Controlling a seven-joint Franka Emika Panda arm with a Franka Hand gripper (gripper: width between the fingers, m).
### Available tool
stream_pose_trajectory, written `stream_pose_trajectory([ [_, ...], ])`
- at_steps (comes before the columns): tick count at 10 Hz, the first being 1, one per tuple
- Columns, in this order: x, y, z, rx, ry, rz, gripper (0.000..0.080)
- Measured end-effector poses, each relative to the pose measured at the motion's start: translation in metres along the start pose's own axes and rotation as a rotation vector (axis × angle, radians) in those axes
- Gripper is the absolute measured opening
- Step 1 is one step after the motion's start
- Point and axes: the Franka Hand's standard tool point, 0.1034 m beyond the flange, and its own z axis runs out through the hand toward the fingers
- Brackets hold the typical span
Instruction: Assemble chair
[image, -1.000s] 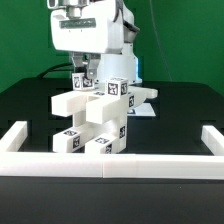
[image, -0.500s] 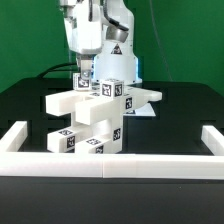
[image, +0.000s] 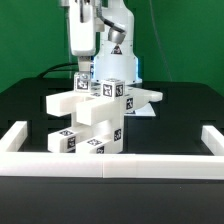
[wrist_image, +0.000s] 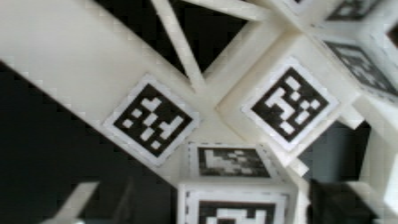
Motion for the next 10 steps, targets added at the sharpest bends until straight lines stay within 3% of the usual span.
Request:
stream_pose_trajectory([
  [1,-0.0016,0.0001,0.001,-0.002,0.001,-0.022,0.061],
  [4,-0.0017,0.0005,0.0014,-0.002,0.003,-0.316,0.0647],
  [10,-0.0014,0.0007,0.0013,-0.011,0.011,-0.802,0.0649],
])
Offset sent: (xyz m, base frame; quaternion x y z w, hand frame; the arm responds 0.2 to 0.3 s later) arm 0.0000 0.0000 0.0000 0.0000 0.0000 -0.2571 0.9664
